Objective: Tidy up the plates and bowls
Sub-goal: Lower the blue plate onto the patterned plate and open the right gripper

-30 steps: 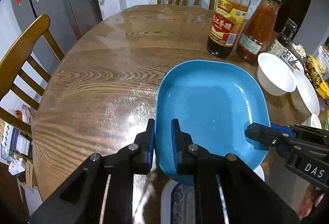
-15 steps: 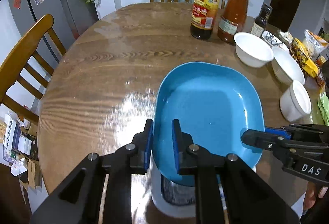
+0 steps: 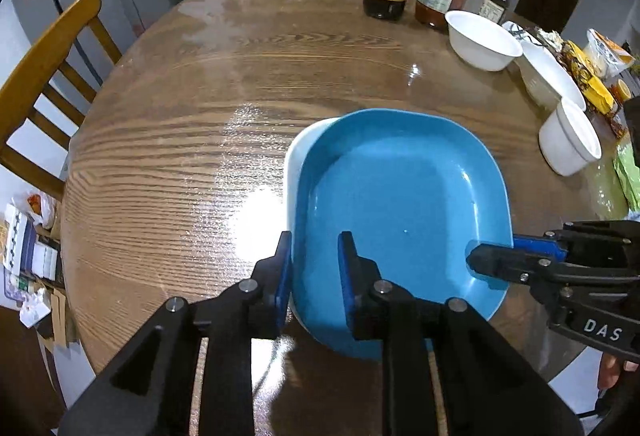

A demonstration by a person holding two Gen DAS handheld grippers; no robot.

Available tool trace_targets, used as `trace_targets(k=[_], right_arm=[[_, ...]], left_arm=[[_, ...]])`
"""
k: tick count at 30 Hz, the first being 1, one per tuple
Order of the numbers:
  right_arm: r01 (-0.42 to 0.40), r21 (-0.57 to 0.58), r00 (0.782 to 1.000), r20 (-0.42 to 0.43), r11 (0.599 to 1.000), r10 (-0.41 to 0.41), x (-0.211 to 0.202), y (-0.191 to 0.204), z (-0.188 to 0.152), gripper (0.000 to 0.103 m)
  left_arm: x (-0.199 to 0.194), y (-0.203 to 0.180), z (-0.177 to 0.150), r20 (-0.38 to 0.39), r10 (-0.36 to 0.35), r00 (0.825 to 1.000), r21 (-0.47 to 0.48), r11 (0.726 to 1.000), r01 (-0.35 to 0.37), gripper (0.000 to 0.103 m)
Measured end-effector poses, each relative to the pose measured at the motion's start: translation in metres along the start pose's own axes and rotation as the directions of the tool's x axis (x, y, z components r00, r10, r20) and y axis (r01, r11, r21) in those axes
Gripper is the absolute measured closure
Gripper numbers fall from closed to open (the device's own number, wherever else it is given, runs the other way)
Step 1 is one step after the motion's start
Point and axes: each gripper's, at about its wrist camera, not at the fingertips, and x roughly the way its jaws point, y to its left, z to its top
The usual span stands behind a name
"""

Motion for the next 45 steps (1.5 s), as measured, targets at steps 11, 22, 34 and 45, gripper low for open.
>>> trace_targets(k=[11, 22, 34, 45], right_arm=[[0.069, 0.004, 0.998, -0.001, 0.998, -0.069, 0.007, -0.002, 0.008, 0.086], [0.147, -0.006, 0.987, 0.066, 0.989, -0.146, 0.012, -0.008, 0.031, 0.086], [0.189, 0.013, 0.977, 0.097, 0.982, -0.189, 0.016, -0.019, 0.056, 0.086], [0.172, 0.035, 0.980, 0.092, 0.985, -0.174, 0.014, -0.020, 0.054, 0.085]], left_arm=[[0.025, -0.011, 0.013, -0.072, -0.046, 0.996, 0.039, 0.998, 0.049, 0.062], [0.038, -0.011, 0.036, -0.018, -0.043, 0.999, 0.049, 0.998, 0.044, 0.059], [0.049, -0.012, 0.060, -0.015, -0.021, 1.000, 0.050, 0.999, 0.022, 0.059], [0.047, -0.015, 0.057, -0.008, 0.010, 1.000, 0.082, 0.997, -0.010, 0.055]])
